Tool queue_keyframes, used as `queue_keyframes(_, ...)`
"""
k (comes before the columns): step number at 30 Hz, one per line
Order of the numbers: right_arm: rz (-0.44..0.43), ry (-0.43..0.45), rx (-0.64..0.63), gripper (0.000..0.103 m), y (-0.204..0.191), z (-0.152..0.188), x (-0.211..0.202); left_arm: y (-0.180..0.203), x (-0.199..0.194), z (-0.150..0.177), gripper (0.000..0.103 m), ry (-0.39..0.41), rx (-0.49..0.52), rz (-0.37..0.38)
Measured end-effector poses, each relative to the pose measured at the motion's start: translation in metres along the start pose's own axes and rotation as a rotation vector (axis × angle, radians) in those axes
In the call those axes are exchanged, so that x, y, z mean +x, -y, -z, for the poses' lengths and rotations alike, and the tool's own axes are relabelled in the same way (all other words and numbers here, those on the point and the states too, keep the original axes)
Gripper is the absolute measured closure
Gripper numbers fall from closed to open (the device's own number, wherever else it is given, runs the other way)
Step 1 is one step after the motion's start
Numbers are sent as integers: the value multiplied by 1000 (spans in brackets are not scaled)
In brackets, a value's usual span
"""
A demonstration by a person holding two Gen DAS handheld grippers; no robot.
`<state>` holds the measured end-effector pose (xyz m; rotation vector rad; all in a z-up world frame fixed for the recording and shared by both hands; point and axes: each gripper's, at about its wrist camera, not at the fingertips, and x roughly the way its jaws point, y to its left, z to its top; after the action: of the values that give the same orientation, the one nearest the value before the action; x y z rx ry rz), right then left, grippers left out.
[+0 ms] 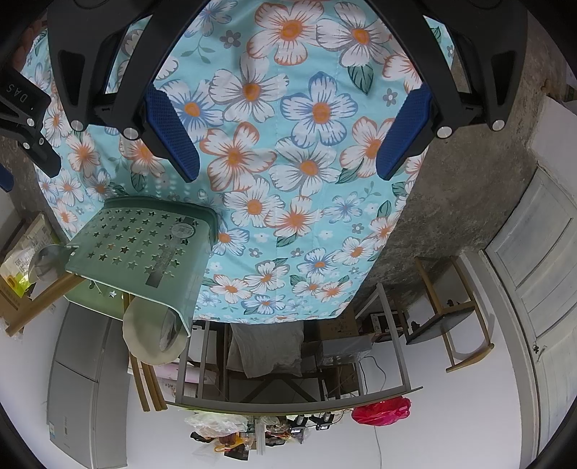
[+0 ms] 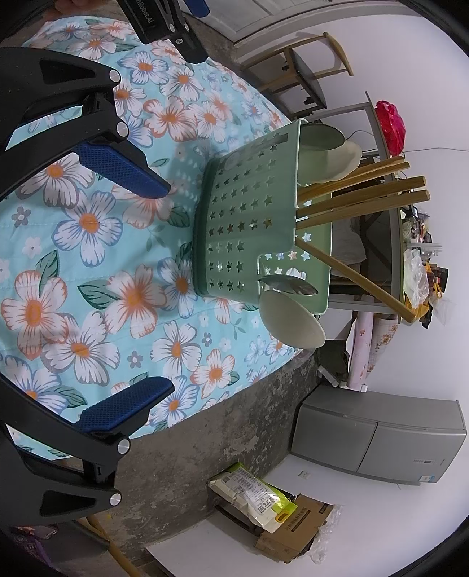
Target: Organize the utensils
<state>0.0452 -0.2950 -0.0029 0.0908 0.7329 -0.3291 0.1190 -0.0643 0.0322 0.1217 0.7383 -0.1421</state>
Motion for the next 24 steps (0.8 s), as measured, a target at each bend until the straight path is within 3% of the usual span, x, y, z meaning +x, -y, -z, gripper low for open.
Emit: queue_keyframes(24,-1,-1,2,7,0,0,0,0,0,-1,8,-3,1,2)
